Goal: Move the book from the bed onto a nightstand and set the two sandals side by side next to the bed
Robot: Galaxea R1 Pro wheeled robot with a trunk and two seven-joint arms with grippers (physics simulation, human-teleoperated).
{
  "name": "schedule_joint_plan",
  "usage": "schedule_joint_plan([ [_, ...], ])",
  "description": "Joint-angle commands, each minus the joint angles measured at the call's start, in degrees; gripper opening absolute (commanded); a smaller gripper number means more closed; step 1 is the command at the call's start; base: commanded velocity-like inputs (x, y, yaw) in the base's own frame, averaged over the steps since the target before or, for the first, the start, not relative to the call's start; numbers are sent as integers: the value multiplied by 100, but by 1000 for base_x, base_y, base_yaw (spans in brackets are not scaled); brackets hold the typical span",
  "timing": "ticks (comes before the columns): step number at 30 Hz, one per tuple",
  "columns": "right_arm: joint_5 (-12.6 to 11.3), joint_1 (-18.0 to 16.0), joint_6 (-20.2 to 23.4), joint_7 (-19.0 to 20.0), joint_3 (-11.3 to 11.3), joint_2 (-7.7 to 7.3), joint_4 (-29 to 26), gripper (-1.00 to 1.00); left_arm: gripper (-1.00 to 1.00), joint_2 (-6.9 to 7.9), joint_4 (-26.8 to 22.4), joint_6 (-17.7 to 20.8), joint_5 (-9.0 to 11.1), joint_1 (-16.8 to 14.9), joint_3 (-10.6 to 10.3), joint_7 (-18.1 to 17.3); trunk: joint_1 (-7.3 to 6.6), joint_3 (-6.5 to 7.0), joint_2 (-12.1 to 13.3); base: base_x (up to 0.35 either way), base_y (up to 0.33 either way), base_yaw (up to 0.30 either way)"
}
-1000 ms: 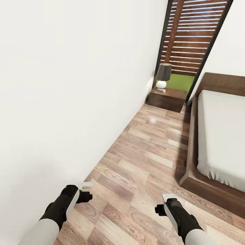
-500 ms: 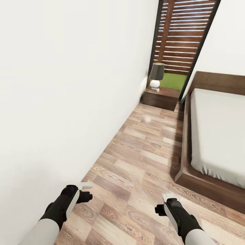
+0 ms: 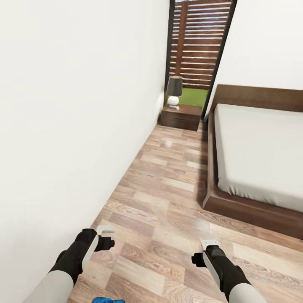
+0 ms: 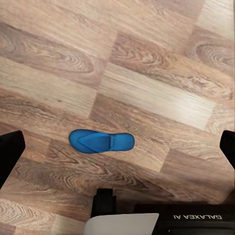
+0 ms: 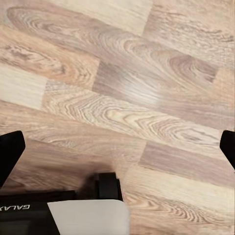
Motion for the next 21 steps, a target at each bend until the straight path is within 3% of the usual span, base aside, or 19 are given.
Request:
schedule_joint_plan([
  [1,2,-3,31,-21,8,2,-7,100,100,2,-7,26,25,0,-4,13,-3,-5,-3,-275,174,-261],
  [8,2,-3,32,-21,11,2,-7,100,100,2,-5,26,25,0,-4,12,-3,-5,-3,-213,211,-261],
  [21,2,-3,32,-21,13,2,-7,100,100,1,-6,26,25,0,-4,13,-3,-5,-3,-25,244,-261],
])
